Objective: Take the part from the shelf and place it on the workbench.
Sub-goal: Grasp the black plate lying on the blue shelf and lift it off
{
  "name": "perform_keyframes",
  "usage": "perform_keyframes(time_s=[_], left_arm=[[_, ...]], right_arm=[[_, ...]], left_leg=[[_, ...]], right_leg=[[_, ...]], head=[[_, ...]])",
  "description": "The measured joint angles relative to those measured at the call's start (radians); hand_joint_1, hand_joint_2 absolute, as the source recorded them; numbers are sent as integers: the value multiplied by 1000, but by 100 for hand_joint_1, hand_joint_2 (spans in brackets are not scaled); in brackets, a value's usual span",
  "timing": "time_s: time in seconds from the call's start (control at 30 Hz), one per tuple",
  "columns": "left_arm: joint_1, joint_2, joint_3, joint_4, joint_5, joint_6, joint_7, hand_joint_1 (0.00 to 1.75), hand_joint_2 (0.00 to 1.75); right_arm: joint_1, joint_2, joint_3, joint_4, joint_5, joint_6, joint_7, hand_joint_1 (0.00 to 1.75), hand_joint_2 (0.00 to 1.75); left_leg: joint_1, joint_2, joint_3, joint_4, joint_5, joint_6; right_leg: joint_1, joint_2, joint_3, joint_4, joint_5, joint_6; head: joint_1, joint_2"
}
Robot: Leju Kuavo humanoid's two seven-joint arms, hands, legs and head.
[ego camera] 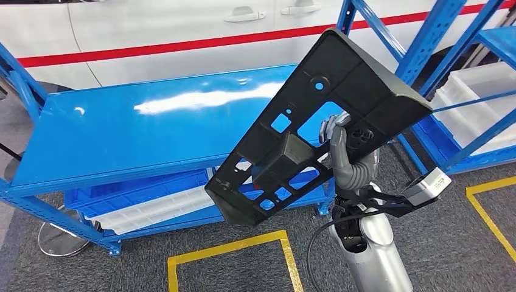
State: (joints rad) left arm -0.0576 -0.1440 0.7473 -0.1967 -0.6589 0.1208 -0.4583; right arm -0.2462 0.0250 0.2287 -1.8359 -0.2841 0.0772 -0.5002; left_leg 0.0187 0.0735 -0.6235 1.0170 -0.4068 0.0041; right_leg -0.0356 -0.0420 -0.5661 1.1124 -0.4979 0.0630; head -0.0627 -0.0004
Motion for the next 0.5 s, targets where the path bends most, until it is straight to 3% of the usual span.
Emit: perform_keyframes(time_s=[0.07,0.13,0.17,0.2,0.27,0.3,0.33,0.37,0.4,0.43,0.5], left_arm=[[-1,1,0,0,2,1,1,0,0],[-1,0,0,0,6,1,3,0,0],[-1,0,0,0,9,1,4,0,0],[0,0,1,0,12,2,4,0,0],[4,0,2,0,19,3,5,0,0],[5,0,2,0,22,4,5,0,0],[6,-1,3,0,23,4,5,0,0],[6,-1,4,0,24,4,5,0,0],[6,-1,5,0,25,4,5,0,0],[6,-1,5,0,26,4,5,0,0],[4,2,8,0,29,4,6,0,0]], right_arm=[[6,-2,-11,-1,2,1,-3,175,175],[12,-5,-22,-2,5,3,-4,175,175],[14,-8,-28,-2,7,4,-4,175,175],[15,-10,-33,-2,10,4,-4,175,175],[18,-16,-44,-2,13,5,-5,175,175],[20,-19,-50,-2,13,5,-7,175,175],[24,-23,-57,-2,14,5,-9,175,175],[30,-29,-66,-2,14,5,-11,175,175],[37,-35,-77,-3,15,4,-14,175,175],[45,-42,-88,-6,17,3,-17,175,175],[62,-54,-110,-17,23,-1,-22,175,175]], left_leg=[[-3,13,-9,13,6,-14],[-1,25,-10,12,17,-29],[2,21,-14,17,10,-36],[4,6,-22,33,-15,-42],[5,-37,-51,122,-113,-46],[4,-52,-66,188,-165,-43],[2,-59,-75,249,-198,-39],[-1,-62,-73,291,-208,-33],[-5,-64,-55,299,-196,-24],[-11,-68,-22,272,-170,-11],[-27,-110,85,136,-136,28]], right_leg=[[7,-22,42,-73,-18,-17],[12,-8,33,-78,-10,-46],[13,-1,24,-78,-1,-57],[13,7,12,-79,10,-68],[15,25,-17,-80,36,-83],[18,36,-34,-80,50,-87],[23,48,-51,-79,63,-90],[28,60,-67,-79,77,-92],[33,72,-83,-79,90,-93],[38,84,-99,-78,103,-93],[44,107,-123,-78,128,-93]], head=[[-1,0],[-2,0],[-2,0],[-2,0],[-2,0],[-2,0],[-2,0],[-2,0],[-2,0],[-2,0],[-2,0]])
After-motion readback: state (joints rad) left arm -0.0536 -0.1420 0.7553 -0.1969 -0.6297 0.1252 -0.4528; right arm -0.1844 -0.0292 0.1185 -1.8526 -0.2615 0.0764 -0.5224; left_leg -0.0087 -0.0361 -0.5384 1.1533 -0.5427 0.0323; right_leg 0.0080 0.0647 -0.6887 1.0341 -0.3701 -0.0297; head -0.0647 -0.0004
